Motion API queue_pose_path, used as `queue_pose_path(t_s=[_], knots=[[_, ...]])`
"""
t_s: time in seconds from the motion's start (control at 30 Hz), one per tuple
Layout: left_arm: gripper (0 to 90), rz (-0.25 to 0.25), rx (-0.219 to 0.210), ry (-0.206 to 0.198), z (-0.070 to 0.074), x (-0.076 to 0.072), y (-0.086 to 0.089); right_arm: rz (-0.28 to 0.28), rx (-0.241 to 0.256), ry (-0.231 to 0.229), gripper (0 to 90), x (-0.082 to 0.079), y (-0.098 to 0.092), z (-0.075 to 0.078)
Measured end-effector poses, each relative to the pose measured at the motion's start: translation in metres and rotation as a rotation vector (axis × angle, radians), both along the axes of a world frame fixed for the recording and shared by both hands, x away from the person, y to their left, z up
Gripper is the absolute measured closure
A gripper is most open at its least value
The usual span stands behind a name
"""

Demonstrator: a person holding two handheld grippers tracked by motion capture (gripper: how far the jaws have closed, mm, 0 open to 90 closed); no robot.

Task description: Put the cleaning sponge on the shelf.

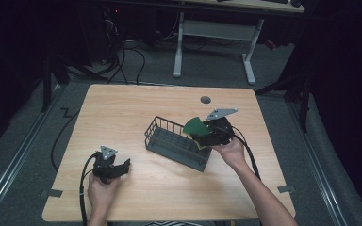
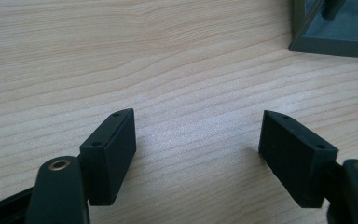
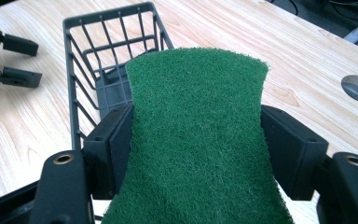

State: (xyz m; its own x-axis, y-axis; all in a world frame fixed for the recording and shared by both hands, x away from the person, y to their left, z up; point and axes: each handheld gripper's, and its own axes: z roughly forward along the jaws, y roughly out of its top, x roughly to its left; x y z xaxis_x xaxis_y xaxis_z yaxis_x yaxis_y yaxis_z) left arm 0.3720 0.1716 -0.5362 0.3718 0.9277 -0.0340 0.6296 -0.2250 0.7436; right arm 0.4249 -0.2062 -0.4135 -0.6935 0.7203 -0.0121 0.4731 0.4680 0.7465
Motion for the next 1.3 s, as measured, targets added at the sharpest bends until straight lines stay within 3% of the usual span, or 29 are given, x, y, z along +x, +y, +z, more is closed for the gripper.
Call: queue_pose_path(t_s=[0.77, 1.3], knots=[[27.9, 0.001, 0.001, -0.002, 0.000, 0.000, 0.000, 0.067, -0.067, 0.002, 29.9, -0.009, 0.007, -0.006], [27.8, 0.001, 0.003, -0.002, 0.000, 0.000, 0.000, 0.082, -0.061, 0.020, 27.6, -0.010, 0.007, -0.007]])
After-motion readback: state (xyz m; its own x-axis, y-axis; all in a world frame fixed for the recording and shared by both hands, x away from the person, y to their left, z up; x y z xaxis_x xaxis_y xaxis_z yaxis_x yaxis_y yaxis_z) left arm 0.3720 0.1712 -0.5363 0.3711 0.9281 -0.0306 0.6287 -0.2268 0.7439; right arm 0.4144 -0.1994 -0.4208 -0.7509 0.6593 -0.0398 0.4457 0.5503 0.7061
